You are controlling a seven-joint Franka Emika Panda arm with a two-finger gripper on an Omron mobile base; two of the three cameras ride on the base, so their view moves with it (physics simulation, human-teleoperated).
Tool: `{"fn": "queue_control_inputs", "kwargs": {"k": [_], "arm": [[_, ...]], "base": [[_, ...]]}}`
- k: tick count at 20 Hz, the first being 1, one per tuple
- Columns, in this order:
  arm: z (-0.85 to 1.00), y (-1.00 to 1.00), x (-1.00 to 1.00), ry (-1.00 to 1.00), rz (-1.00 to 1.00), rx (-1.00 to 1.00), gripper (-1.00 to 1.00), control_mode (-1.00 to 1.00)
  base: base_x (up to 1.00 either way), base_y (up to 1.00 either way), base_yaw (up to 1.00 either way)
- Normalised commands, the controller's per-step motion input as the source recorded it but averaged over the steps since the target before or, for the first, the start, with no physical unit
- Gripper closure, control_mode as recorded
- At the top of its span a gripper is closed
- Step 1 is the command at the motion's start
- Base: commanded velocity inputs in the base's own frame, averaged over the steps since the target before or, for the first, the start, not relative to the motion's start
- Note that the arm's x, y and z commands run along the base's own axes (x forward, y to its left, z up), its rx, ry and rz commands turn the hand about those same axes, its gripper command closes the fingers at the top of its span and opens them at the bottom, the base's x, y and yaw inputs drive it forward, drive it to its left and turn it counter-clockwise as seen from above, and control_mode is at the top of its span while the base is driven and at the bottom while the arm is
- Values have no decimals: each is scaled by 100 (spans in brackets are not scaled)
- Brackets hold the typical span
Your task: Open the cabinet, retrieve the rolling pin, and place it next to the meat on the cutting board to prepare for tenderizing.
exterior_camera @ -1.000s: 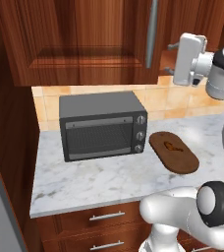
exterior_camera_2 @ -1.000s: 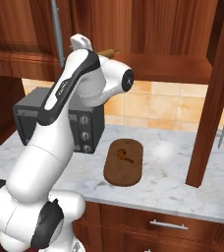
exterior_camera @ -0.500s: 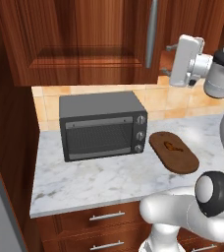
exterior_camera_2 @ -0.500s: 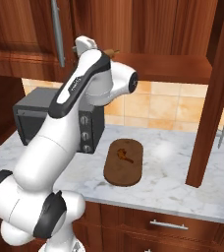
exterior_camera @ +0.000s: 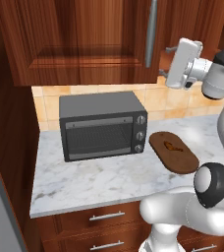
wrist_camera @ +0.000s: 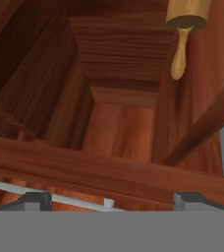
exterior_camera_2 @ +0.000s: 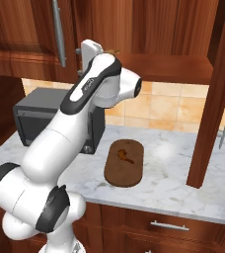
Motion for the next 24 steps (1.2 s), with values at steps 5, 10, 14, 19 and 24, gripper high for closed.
{"fn": "queue_control_inputs", "kwargs": {"k": [5, 10, 14, 19, 24], "arm": [[0, -23, 21, 0, 1, 0, -100, -100], [0, -2, 28, 0, 2, 0, -100, -100], [0, 15, 35, 0, 1, 0, -100, -100], [0, 33, 25, 1, 2, 0, -100, -100], [0, 59, 3, 4, 7, -1, -100, -100]], "base": [[0, 0, 0], [0, 0, 0], [0, 0, 0], [0, 0, 0], [0, 0, 0]]}}
